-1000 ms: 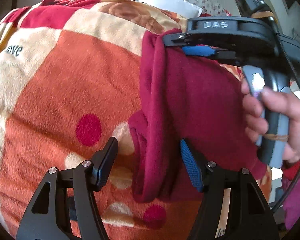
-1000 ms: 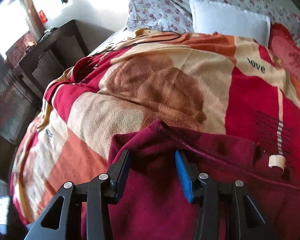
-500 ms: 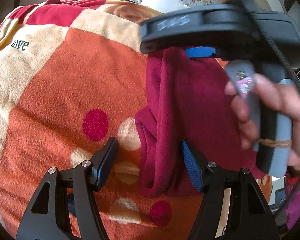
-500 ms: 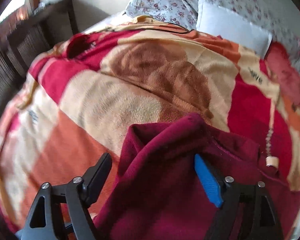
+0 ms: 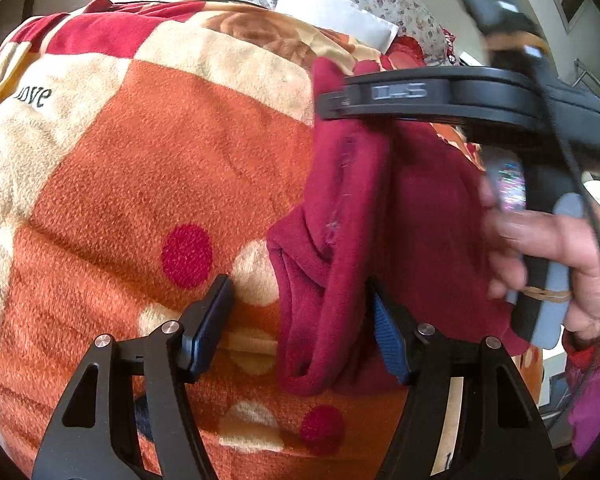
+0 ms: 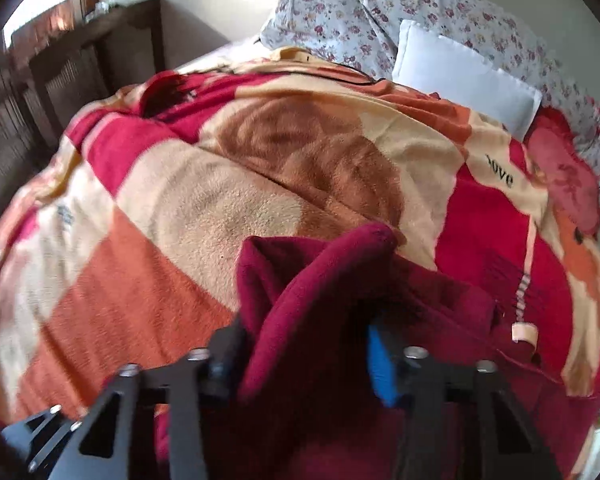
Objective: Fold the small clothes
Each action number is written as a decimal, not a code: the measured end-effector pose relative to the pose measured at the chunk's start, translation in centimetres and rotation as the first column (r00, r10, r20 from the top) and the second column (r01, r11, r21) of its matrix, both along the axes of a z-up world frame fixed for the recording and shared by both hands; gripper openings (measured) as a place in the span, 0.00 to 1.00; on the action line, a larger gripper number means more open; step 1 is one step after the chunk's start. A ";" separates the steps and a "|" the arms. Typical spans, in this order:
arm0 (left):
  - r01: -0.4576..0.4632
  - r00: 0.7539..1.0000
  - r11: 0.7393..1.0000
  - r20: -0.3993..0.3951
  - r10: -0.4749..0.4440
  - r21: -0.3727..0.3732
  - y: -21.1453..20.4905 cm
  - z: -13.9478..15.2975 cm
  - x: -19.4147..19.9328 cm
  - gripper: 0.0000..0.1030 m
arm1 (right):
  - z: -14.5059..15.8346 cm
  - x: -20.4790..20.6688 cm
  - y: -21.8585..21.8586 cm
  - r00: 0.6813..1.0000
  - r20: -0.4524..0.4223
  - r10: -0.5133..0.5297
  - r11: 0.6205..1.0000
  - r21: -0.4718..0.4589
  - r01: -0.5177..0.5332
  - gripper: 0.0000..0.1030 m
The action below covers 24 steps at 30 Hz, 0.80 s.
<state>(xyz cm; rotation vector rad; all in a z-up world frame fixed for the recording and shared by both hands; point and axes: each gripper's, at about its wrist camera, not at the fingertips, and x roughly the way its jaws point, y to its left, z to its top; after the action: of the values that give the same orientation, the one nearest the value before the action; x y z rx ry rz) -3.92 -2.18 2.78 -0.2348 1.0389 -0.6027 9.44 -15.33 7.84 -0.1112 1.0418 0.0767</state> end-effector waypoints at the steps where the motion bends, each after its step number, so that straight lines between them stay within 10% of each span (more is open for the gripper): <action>1: 0.006 1.000 1.000 -0.001 -0.006 -0.003 -0.1 0.2 0.4 0.65 | 0.4 -0.3 -0.8 1.000 0.000 -0.008 0.999 0.054 0.008 0.34; 8: 0.083 0.996 0.997 0.021 -0.083 0.001 -1.7 0.7 2.5 0.65 | 1.5 -1.3 -4.0 0.998 -0.003 -0.057 0.966 0.251 0.056 0.22; 24: 0.077 0.997 0.997 0.018 -0.078 0.011 -4.0 -0.2 2.7 0.65 | 0.6 -0.4 -3.4 0.998 -0.053 -0.046 0.969 0.240 0.058 0.22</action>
<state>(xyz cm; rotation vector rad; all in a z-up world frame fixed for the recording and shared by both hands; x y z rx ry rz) -1.17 -6.21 2.58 -0.1805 1.0365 -0.6684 9.08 -18.71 8.47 0.1393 1.0738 0.1585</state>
